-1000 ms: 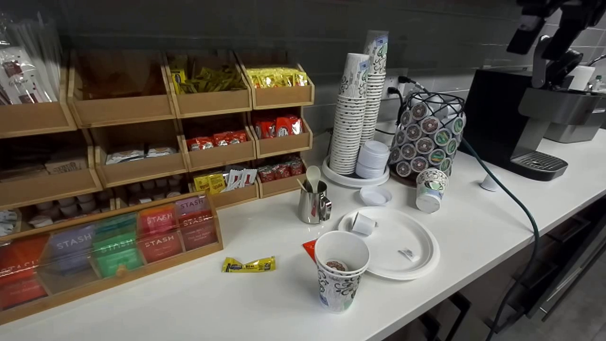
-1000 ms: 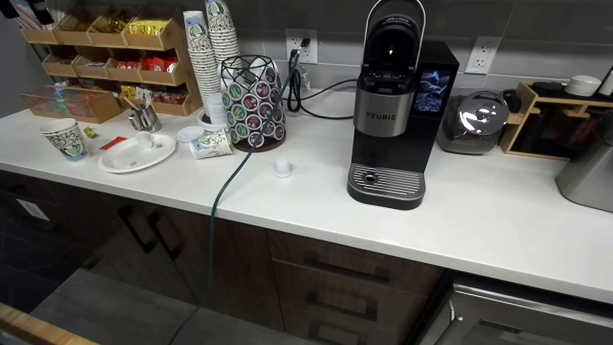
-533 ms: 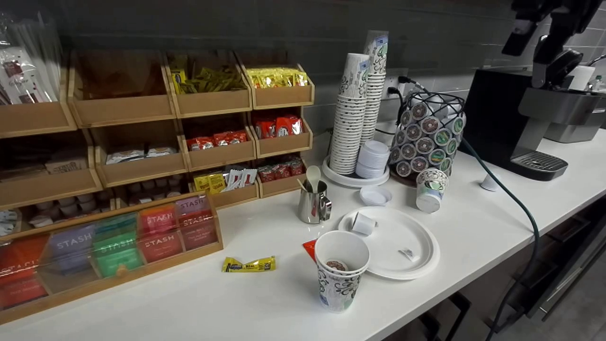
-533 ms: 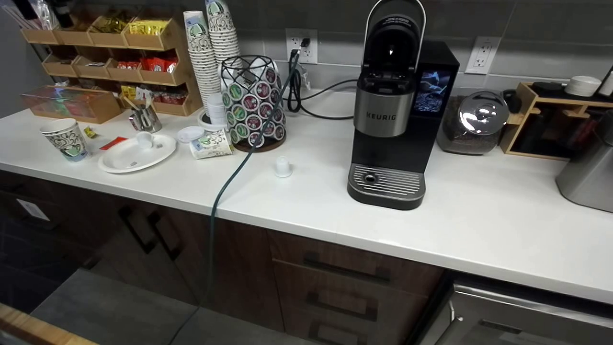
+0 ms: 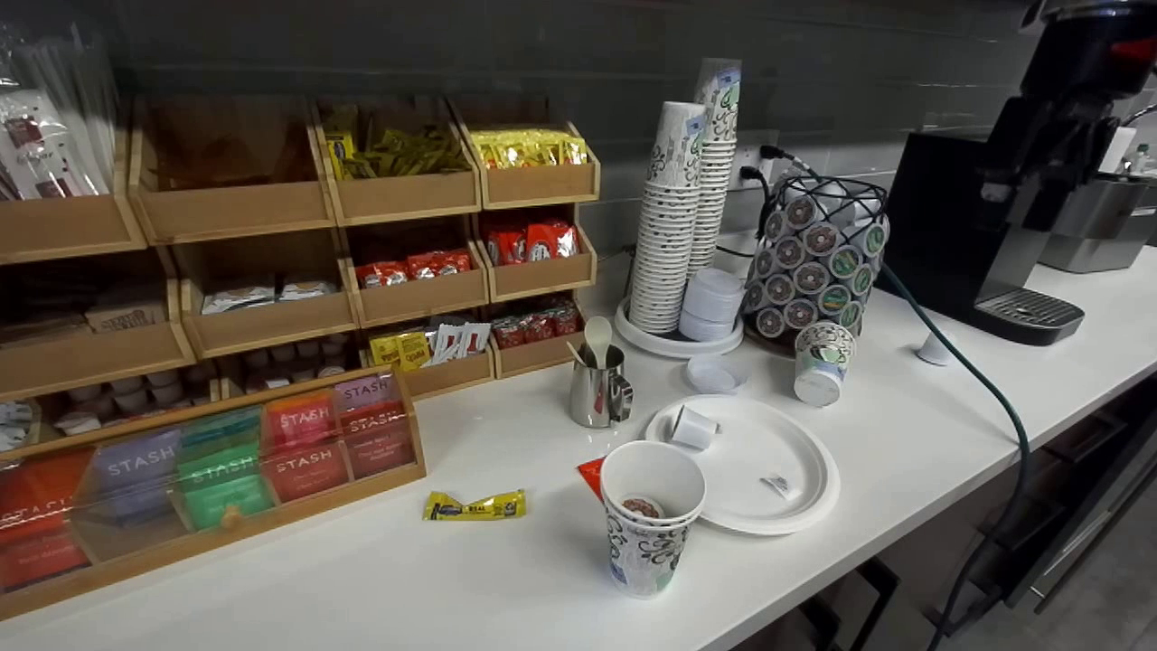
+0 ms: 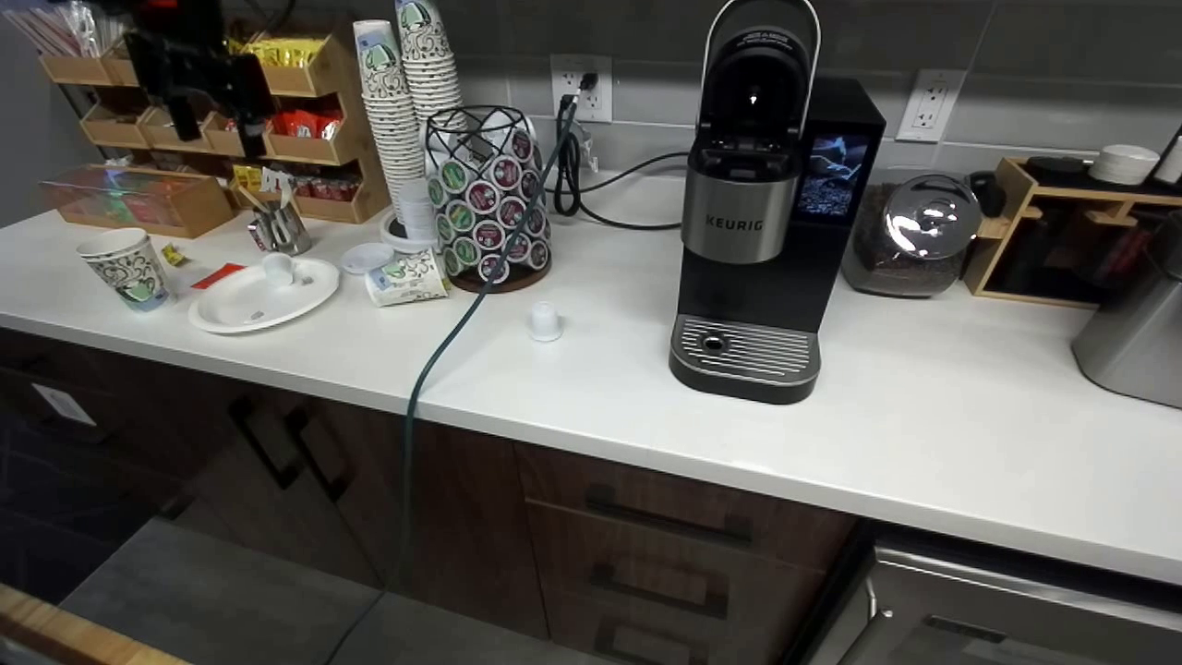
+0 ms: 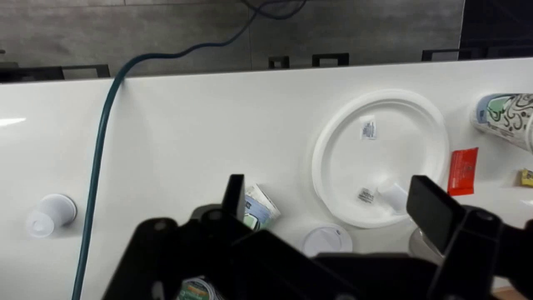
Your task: Pick up the coffee cup on the right and put it on the white plate.
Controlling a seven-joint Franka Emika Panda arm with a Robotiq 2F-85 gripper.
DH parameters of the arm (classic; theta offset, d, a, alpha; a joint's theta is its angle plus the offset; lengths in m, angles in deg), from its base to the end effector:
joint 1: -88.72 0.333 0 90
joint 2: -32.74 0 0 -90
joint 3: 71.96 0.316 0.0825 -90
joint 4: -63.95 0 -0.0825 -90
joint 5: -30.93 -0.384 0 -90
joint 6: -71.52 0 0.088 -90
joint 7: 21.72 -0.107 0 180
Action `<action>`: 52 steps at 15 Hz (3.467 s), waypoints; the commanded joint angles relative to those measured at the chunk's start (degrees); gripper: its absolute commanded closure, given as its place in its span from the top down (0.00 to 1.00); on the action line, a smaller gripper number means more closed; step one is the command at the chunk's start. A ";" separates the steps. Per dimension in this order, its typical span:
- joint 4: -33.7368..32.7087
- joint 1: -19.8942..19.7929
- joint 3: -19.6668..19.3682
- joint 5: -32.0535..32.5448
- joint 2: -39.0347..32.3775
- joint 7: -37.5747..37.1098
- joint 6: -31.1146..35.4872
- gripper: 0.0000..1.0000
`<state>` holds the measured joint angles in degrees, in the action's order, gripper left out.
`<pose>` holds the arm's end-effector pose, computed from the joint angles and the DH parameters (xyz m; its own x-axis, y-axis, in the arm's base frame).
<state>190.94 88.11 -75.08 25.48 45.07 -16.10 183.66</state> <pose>0.4792 -0.0259 0.4635 0.9993 -0.0015 -0.0364 -0.0052 -0.9948 -0.1019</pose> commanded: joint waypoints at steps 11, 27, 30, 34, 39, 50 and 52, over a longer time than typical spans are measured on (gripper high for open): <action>1.80 -1.99 -4.12 -7.79 -12.55 15.59 11.39 1.00; -3.90 -7.50 -3.33 -8.22 -25.71 16.48 11.24 1.00; -8.01 -9.37 -2.55 -12.09 -29.20 19.60 11.37 1.00; -13.50 -11.10 -0.83 -15.48 -33.65 20.96 11.04 1.00; -16.48 -11.92 2.35 -20.49 -37.64 20.26 15.85 1.00; -16.44 -14.31 4.60 -20.00 -39.06 20.23 26.39 1.00; -16.75 -14.76 4.90 -20.09 -39.27 20.30 26.36 1.00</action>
<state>174.21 74.11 -70.98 4.82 5.79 4.59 209.98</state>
